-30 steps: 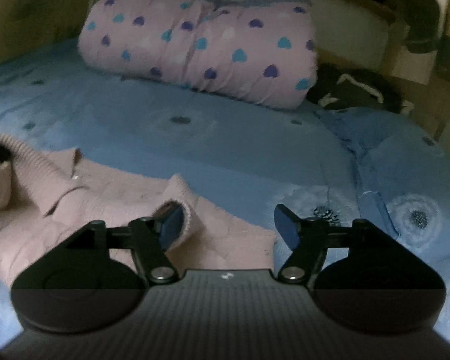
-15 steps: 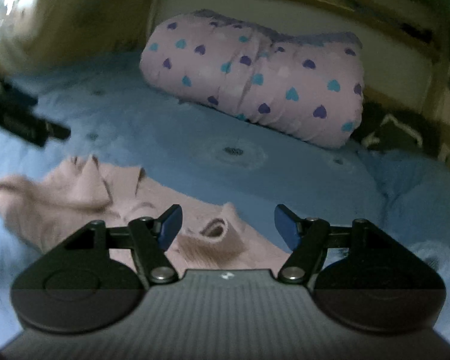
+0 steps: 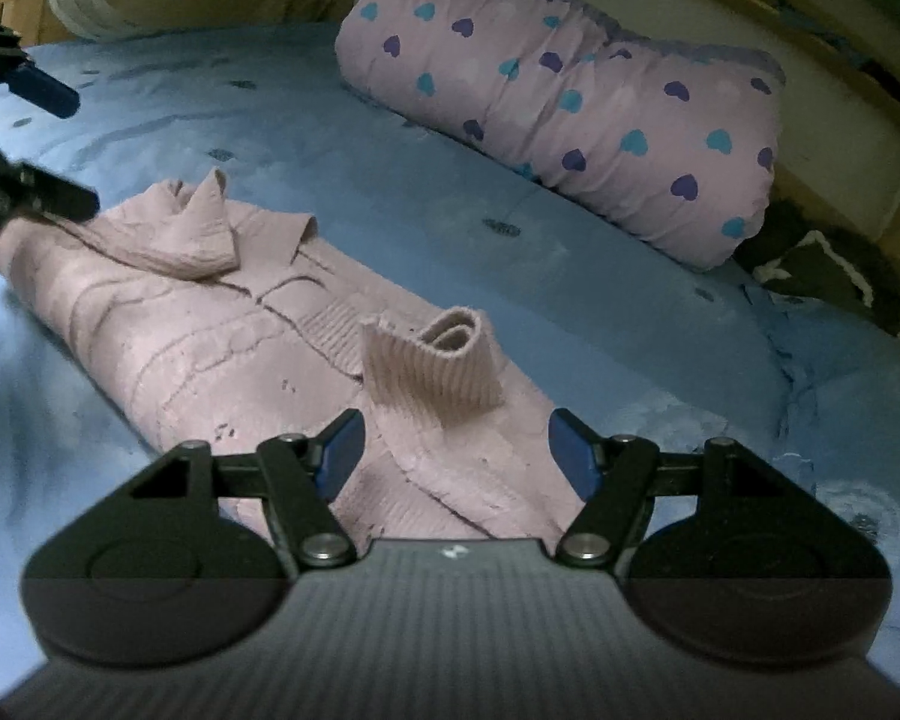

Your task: Fold small clothes

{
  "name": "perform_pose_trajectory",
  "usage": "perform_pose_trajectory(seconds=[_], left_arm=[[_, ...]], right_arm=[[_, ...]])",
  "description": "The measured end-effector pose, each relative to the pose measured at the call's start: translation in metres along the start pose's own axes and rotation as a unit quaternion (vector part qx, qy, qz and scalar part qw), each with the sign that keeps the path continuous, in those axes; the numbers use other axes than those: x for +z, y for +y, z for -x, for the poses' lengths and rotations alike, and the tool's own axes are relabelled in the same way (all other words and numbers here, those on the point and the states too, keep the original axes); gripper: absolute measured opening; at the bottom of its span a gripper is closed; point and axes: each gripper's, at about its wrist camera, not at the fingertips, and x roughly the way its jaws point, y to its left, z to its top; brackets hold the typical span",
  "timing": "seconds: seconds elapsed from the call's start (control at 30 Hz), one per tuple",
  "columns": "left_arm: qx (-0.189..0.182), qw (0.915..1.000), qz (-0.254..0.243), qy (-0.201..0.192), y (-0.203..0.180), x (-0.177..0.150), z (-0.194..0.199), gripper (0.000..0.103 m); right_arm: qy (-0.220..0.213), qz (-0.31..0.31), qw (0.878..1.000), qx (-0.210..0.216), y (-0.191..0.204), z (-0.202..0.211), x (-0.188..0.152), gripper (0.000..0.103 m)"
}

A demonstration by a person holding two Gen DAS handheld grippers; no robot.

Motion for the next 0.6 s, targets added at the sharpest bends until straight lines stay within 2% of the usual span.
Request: perform_pose_trajectory(seconds=[0.13, 0.23, 0.3, 0.33, 0.37, 0.4, 0.43, 0.47, 0.5, 0.6], left_arm=[[0.029, 0.999, -0.028, 0.019, -0.005, -0.009, -0.033, 0.091], [0.031, 0.9984, -0.027, 0.04, -0.002, -0.02, -0.054, 0.09], [0.028, 0.9987, -0.015, 0.04, 0.003, -0.026, -0.063, 0.08], [0.019, 0.999, -0.001, 0.039, 0.006, -0.028, -0.065, 0.065], [0.009, 0.9991, 0.014, 0.039, 0.01, -0.028, -0.067, 0.045], [0.004, 0.9988, 0.03, 0.038, 0.014, -0.028, -0.068, 0.035], [0.011, 0.9986, 0.038, 0.036, 0.016, -0.027, -0.069, 0.02], [0.027, 0.9981, 0.043, 0.033, 0.019, -0.025, -0.069, 0.016], [0.043, 0.9974, 0.051, 0.028, 0.024, -0.024, -0.071, 0.016], [0.073, 0.9926, 0.092, 0.031, 0.05, -0.02, -0.083, 0.016]], right_arm=[[0.01, 0.019, 1.0, -0.008, 0.006, -0.015, -0.009, 0.069], [0.017, 0.05, 0.998, -0.025, 0.015, -0.029, -0.018, 0.069], [0.02, 0.055, 0.998, -0.028, 0.017, -0.036, -0.023, 0.069], [0.018, 0.051, 0.998, -0.029, 0.016, -0.039, -0.024, 0.068], [0.018, 0.043, 0.998, -0.03, 0.014, -0.041, -0.024, 0.068], [0.021, 0.034, 0.999, -0.03, 0.012, -0.043, -0.023, 0.066], [0.024, 0.024, 0.999, -0.023, 0.009, -0.046, -0.022, 0.05], [0.028, 0.016, 0.999, -0.016, 0.008, -0.048, -0.021, 0.02], [0.034, 0.013, 0.999, -0.022, 0.007, -0.052, -0.02, 0.013], [0.028, 0.008, 0.998, -0.048, 0.003, -0.06, -0.017, 0.015]])
